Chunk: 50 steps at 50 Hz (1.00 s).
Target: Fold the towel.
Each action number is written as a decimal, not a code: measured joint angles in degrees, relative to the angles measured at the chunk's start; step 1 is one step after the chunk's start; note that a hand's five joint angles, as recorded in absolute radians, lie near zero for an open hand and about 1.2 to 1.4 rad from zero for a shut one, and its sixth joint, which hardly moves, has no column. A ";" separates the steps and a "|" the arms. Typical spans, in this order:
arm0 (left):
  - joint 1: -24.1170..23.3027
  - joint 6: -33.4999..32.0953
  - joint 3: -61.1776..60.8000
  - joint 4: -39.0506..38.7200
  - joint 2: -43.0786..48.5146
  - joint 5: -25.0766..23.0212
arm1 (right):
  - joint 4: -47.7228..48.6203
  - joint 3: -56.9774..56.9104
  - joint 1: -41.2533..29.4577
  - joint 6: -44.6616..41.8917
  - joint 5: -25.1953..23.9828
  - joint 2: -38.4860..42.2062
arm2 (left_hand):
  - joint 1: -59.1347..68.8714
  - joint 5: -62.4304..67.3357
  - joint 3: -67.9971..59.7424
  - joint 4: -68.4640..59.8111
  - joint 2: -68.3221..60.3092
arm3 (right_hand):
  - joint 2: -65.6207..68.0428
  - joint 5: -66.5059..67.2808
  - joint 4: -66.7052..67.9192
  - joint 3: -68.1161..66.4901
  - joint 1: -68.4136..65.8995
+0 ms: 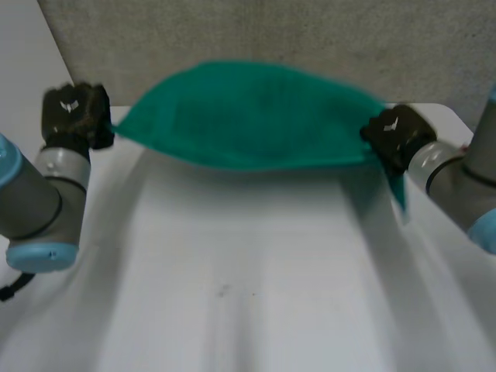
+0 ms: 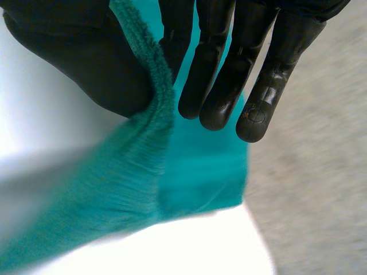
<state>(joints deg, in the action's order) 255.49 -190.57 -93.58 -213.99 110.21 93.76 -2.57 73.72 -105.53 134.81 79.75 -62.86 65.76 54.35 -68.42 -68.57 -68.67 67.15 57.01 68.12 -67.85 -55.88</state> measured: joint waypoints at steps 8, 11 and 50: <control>1.48 -0.01 -5.13 -0.11 1.01 -0.45 | 0.92 4.42 0.42 0.47 0.62 6.06 | 0.00 0.00 0.00 0.00 0.00 | -20.55 -19.52 -21.52 21.37 15.90; 2.21 -0.04 -6.38 -0.04 0.70 -0.83 | 1.85 6.44 0.65 1.85 0.73 6.20 | 0.00 0.00 0.00 0.00 0.00 | -25.94 -25.78 -27.51 27.10 20.27; 4.57 0.09 -10.08 1.16 -4.35 -1.47 | 5.82 25.10 12.74 40.39 -6.39 -1.09 | 0.00 0.00 0.00 0.00 0.00 | 0.10 -1.06 -0.56 0.65 -0.37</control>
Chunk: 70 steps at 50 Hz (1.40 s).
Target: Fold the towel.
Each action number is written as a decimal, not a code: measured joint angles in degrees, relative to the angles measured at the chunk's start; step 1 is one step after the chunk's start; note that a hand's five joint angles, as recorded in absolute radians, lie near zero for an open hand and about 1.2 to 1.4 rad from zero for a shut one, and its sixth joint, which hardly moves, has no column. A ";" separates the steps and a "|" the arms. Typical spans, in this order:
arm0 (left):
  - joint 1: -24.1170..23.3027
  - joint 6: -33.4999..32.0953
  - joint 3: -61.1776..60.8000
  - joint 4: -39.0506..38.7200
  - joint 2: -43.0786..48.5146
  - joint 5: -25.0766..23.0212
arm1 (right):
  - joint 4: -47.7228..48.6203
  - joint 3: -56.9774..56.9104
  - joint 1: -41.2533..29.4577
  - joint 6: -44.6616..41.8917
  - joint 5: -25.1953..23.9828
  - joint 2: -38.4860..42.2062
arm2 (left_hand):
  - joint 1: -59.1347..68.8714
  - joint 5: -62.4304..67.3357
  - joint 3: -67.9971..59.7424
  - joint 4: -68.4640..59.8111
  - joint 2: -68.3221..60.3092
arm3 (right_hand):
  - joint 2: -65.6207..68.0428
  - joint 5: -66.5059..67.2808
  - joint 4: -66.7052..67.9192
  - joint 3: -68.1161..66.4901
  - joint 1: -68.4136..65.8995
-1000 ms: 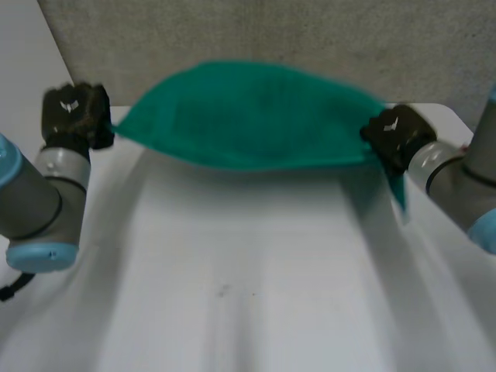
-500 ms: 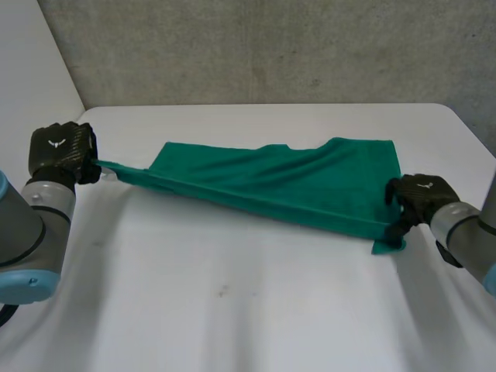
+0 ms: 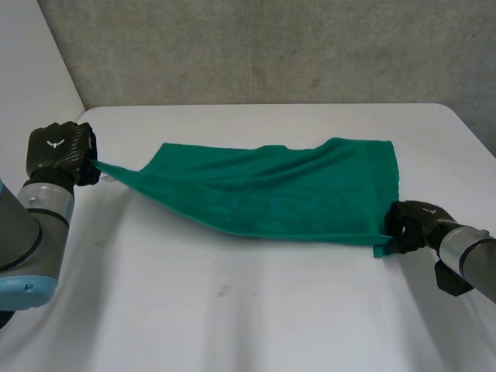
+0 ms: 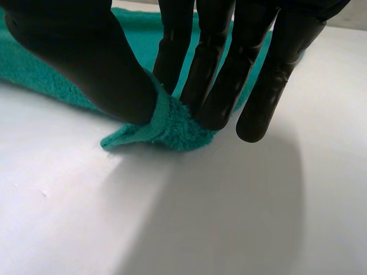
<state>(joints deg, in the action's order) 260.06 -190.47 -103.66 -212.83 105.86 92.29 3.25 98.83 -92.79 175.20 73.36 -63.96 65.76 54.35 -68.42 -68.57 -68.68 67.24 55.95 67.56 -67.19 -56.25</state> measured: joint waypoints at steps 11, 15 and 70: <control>1.49 -0.18 -0.46 11.06 -7.47 -0.12 | -1.99 -1.17 0.66 -7.63 -3.02 -12.82 | 0.00 0.00 0.00 0.00 0.00 | 0.11 0.32 0.58 -0.38 0.00; 2.49 -0.34 -1.17 15.10 -10.22 -0.41 | -4.09 -1.15 1.24 -13.23 -3.12 -16.98 | 0.00 0.00 0.00 0.00 0.00 | 0.11 0.32 0.58 -0.38 0.00; -5.11 1.18 35.88 19.59 30.53 3.04 | 8.82 -49.47 -8.20 -57.16 9.69 31.42 | -24.50 -20.22 23.71 22.93 24.09 | -37.57 -33.38 -36.25 36.17 33.40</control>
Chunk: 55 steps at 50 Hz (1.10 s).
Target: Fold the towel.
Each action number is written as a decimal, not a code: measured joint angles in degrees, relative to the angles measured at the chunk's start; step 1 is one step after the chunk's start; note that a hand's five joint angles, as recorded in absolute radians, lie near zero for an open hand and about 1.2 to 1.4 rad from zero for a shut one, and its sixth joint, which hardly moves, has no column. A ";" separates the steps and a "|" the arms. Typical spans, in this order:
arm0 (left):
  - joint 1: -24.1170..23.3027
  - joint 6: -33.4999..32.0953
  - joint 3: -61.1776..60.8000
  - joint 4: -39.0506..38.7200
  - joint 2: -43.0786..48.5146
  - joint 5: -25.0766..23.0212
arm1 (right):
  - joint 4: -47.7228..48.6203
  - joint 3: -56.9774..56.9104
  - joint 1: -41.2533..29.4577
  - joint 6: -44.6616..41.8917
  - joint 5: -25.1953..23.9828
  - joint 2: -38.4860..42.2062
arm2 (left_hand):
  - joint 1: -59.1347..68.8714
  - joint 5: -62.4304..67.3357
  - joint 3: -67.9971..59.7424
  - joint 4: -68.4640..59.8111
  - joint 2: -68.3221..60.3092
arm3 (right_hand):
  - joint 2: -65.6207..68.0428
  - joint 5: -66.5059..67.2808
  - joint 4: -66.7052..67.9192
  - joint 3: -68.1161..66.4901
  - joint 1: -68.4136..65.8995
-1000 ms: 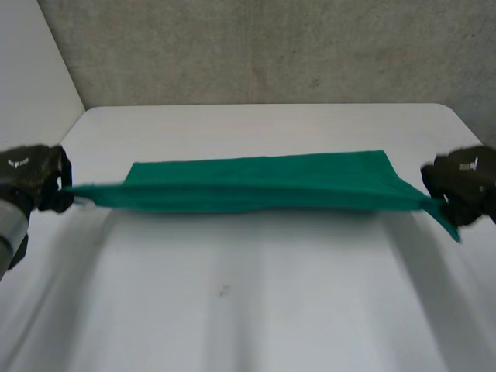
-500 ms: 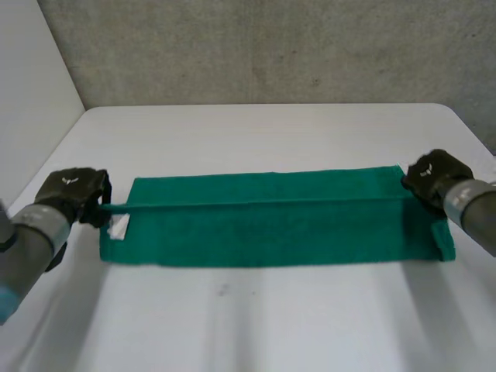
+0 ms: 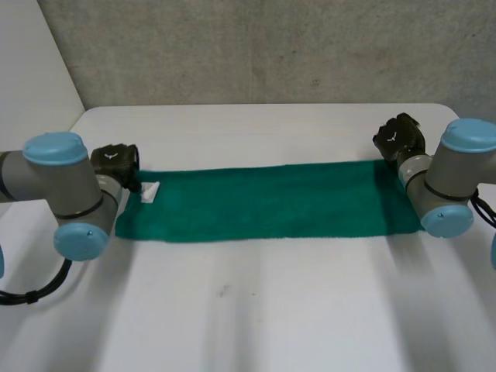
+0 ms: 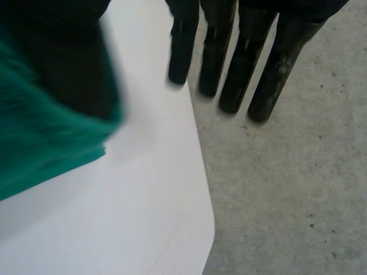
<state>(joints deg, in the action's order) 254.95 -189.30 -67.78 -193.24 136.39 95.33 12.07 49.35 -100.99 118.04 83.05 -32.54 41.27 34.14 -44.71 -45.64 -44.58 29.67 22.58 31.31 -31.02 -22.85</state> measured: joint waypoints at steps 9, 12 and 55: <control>-3.34 -1.99 -2.08 -5.91 -0.99 -0.14 | 2.71 -2.06 -0.34 2.15 0.15 1.78 | -29.34 -31.46 31.99 33.40 32.27 | -17.08 -19.24 -18.30 19.11 11.46; -4.20 -3.18 -3.31 -6.33 -2.34 0.01 | 2.87 -1.64 -0.17 5.33 -0.16 0.51 | -29.34 -31.47 31.99 33.40 32.34 | -17.08 -19.25 -18.30 19.11 11.46; -3.86 -4.33 -24.07 -6.21 -19.50 0.09 | -4.12 7.00 9.11 45.28 -7.30 -15.18 | -29.34 -31.46 31.99 33.62 32.73 | -17.18 -19.27 -18.37 19.10 11.57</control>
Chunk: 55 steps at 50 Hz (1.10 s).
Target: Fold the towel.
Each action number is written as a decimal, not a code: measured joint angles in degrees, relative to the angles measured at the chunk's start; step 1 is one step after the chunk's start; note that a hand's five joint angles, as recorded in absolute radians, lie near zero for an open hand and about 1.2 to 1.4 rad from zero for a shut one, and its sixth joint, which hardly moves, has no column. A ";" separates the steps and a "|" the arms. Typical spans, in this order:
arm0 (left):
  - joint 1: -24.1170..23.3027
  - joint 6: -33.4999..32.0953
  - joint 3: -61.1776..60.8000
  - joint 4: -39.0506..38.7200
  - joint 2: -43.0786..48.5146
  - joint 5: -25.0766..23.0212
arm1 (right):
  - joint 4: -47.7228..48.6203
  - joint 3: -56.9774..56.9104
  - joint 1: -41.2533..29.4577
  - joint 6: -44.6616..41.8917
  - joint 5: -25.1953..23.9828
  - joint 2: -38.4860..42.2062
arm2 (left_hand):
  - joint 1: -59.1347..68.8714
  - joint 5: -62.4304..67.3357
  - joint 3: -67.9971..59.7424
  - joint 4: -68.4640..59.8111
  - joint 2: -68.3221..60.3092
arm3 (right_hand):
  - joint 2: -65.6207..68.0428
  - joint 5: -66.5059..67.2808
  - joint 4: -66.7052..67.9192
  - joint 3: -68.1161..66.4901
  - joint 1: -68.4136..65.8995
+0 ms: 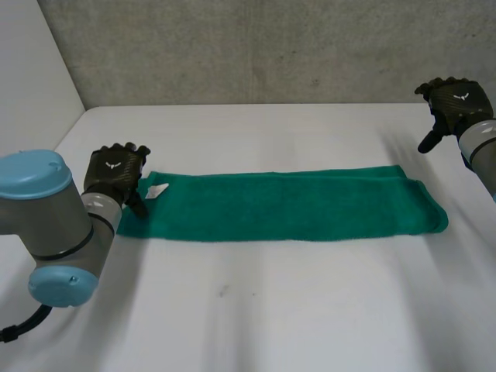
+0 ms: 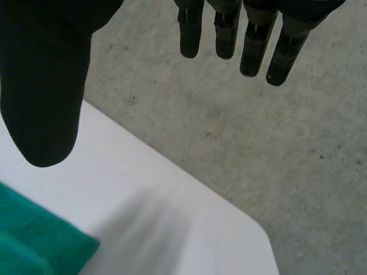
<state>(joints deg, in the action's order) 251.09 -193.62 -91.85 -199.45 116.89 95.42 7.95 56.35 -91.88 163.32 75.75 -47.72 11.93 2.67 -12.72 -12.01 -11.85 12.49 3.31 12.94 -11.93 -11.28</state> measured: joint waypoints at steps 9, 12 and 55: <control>-0.16 0.00 -2.32 0.27 -1.50 -0.02 | -7.86 11.93 1.08 -2.82 0.15 -7.70 | 0.00 0.00 0.00 0.02 0.05 | 9.21 8.38 9.46 -10.47 -7.92; -0.16 0.00 -3.49 0.28 -2.49 -0.14 | -9.84 17.52 1.89 -4.66 -0.08 -10.87 | 0.00 0.00 0.00 0.01 0.05 | 12.57 11.32 12.75 -13.85 -10.69; -0.35 0.00 -6.43 0.03 -3.86 -0.06 | 0.37 25.23 15.02 -20.26 3.70 -7.85 | 0.00 0.00 0.00 0.01 0.05 | 54.47 52.20 55.16 -55.50 -43.42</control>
<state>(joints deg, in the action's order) 250.74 -193.62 -98.28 -199.42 113.03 95.36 8.32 81.59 -76.86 143.06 79.45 -55.57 11.93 2.67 -12.71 -12.00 -11.81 66.95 55.51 68.09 -67.42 -54.70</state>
